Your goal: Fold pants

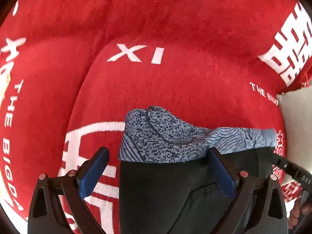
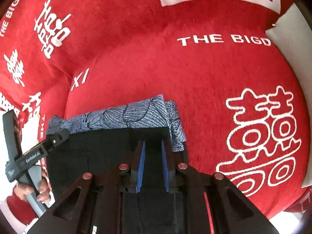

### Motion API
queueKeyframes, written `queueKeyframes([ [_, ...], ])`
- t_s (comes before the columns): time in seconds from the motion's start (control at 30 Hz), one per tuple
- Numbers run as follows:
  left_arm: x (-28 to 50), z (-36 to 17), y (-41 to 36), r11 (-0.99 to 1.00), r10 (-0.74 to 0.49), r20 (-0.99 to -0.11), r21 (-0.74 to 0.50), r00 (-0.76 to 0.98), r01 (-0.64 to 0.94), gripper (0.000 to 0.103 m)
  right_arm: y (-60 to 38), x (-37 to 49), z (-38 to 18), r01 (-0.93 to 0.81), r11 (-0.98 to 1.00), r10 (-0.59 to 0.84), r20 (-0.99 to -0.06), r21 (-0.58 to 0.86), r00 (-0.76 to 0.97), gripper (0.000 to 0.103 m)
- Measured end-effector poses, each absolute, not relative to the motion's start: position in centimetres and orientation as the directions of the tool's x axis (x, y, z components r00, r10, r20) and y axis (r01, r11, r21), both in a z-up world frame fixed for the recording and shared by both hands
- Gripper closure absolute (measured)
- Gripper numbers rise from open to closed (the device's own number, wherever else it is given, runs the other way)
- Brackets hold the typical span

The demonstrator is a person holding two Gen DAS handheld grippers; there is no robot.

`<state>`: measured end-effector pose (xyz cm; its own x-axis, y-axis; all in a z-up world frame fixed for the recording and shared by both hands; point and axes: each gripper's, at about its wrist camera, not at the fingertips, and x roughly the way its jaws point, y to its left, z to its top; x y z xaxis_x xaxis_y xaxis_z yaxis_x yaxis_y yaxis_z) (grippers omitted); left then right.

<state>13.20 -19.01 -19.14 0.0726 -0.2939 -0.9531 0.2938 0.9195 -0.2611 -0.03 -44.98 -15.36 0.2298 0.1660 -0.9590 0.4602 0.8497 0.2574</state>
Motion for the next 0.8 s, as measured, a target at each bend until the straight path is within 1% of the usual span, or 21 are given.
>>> queueKeyframes([
  [0.07,12.8,-18.2,-19.2,0.923,-0.266,-0.960,-0.227,0.087,0.311,0.002,-44.7,-0.1,-15.0,0.458,0.857,0.155,-0.965,0.239,0.212,0.085],
  [0.1,12.4,-17.5,-19.5,0.922,-0.237,-0.966,-0.191,0.100,0.336,0.002,-44.5,-0.3,-14.7,0.461,0.858,0.147,-0.969,0.226,0.201,0.081],
  [0.13,12.1,-17.0,-19.6,0.921,-0.215,-0.971,-0.163,0.110,0.355,0.002,-44.6,-0.7,-14.5,0.464,0.859,0.143,-0.971,0.218,0.192,0.081],
  [0.17,11.7,-16.4,-19.7,0.917,-0.197,-0.973,-0.140,0.118,0.374,0.002,-44.4,-1.0,-14.2,0.469,0.857,0.143,-0.972,0.215,0.184,0.078],
  [0.23,10.7,-15.0,-19.6,0.907,-0.177,-0.976,-0.110,0.129,0.407,0.002,-44.1,-2.0,-13.6,0.485,0.848,0.147,-0.975,0.212,0.168,0.068],
  [0.3,9.6,-14.0,-19.4,0.902,-0.154,-0.980,-0.086,0.129,0.422,0.002,-43.5,-2.9,-12.9,0.489,0.849,0.140,-0.978,0.200,0.156,0.047],
  [0.37,8.4,-12.8,-19.1,0.899,-0.152,-0.980,-0.081,0.131,0.431,0.002,-42.5,-4.0,-11.9,0.485,0.856,0.124,-0.981,0.182,0.149,0.037],
  [0.43,6.9,-11.8,-18.9,0.894,-0.145,-0.982,-0.076,0.124,0.442,0.002,-41.5,-5.0,-11.0,0.482,0.860,0.114,-0.984,0.166,0.135,0.034],
  [0.5,5.5,-11.0,-18.9,0.888,-0.134,-0.985,-0.069,0.111,0.455,0.002,-40.5,-5.8,-10.4,0.486,0.859,0.114,-0.986,0.160,0.122,0.024],
  [0.7,2.5,-9.9,-18.7,0.882,-0.100,-0.992,-0.055,0.072,0.468,0.002,-37.9,-7.3,-8.4,0.470,0.874,0.077,-0.990,0.124,0.118,0.020],
  [0.8,1.5,-9.4,-18.6,0.880,-0.090,-0.993,-0.041,0.082,0.473,0.002,-37.3,-7.5,-7.7,0.470,0.876,0.053,-0.991,0.106,0.124,0.019],
])
